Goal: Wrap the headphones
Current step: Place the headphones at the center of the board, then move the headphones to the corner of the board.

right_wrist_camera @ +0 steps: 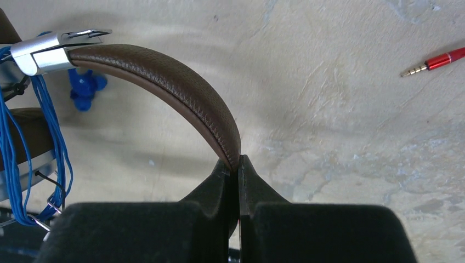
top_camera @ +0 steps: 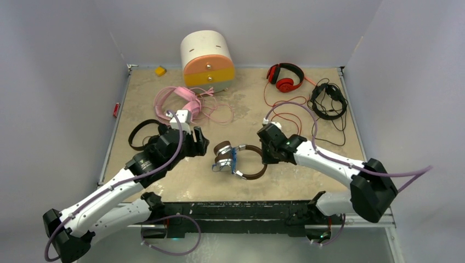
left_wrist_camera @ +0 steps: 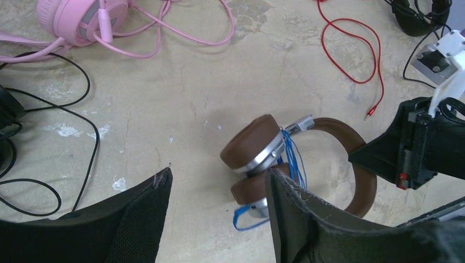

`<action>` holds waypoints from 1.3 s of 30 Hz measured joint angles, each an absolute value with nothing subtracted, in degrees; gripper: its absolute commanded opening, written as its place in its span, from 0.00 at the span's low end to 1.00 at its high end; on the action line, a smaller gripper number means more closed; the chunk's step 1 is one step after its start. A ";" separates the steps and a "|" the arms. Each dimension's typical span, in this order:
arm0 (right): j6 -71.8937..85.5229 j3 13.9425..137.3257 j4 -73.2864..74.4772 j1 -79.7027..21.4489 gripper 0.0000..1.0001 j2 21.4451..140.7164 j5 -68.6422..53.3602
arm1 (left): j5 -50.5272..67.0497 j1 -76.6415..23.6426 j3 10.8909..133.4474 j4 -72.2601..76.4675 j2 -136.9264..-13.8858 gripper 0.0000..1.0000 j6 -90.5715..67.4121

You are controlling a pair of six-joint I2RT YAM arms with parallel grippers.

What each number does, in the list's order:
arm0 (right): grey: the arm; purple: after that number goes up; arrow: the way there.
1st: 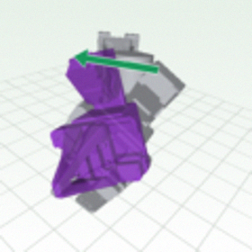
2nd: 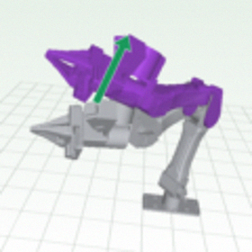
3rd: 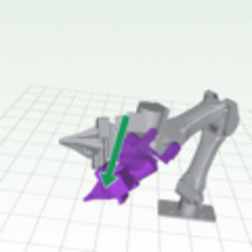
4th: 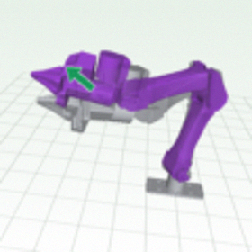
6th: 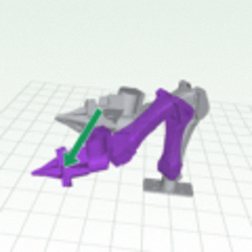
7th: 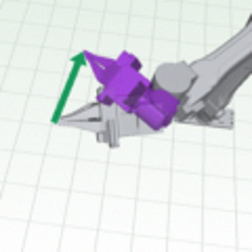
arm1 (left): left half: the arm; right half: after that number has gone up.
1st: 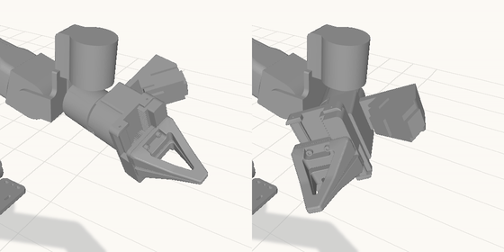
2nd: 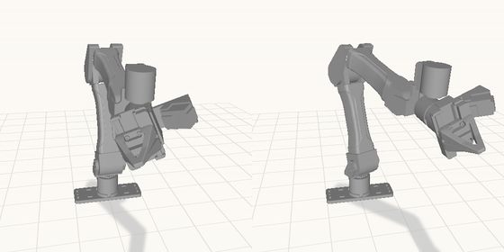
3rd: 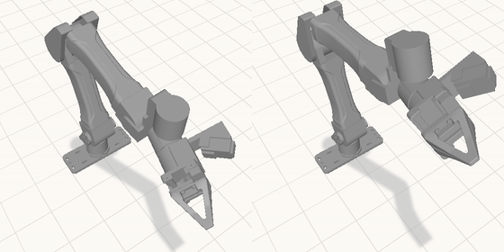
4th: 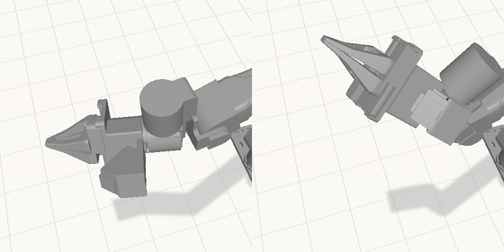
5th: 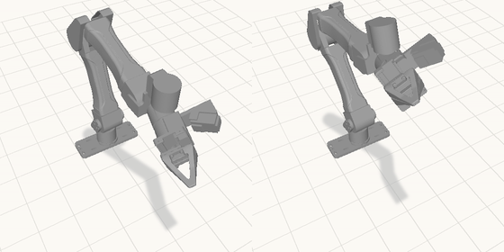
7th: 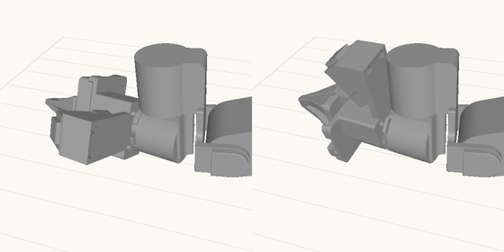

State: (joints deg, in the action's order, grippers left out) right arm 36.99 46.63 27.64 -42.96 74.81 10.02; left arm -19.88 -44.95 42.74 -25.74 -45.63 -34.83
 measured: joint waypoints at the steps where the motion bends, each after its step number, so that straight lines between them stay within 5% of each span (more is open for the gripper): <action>1: 37.85 46.78 26.98 -42.87 0.00 75.83 10.94 | -19.90 -44.95 42.74 -25.67 -45.76 0.62 -34.96; 12: 42.41 51.09 22.52 -38.22 0.06 87.92 15.68 | -20.18 -44.95 42.74 -23.49 -46.22 0.63 -35.38; 14: 42.72 51.31 22.17 -38.17 0.21 88.64 16.38 | -20.18 -44.95 42.74 -22.94 -46.46 0.64 -35.38; 17: 43.77 52.10 22.44 -38.13 0.60 89.73 18.61 | -19.77 -44.95 42.74 -22.41 -47.90 0.65 -35.38; 19: 44.05 52.10 22.65 -37.85 0.67 89.43 19.79 | -19.22 -44.95 42.70 -21.98 -49.01 0.65 -35.38; 39: 32.82 43.51 22.59 -37.17 0.74 59.20 21.37 | -12.95 -44.95 36.18 -13.72 -50.13 0.65 -34.28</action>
State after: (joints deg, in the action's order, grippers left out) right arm 32.82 43.51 22.59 -37.17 59.20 21.37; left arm -12.95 -44.95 36.18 -13.72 -50.13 -34.28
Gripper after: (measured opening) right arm 0.746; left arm 0.649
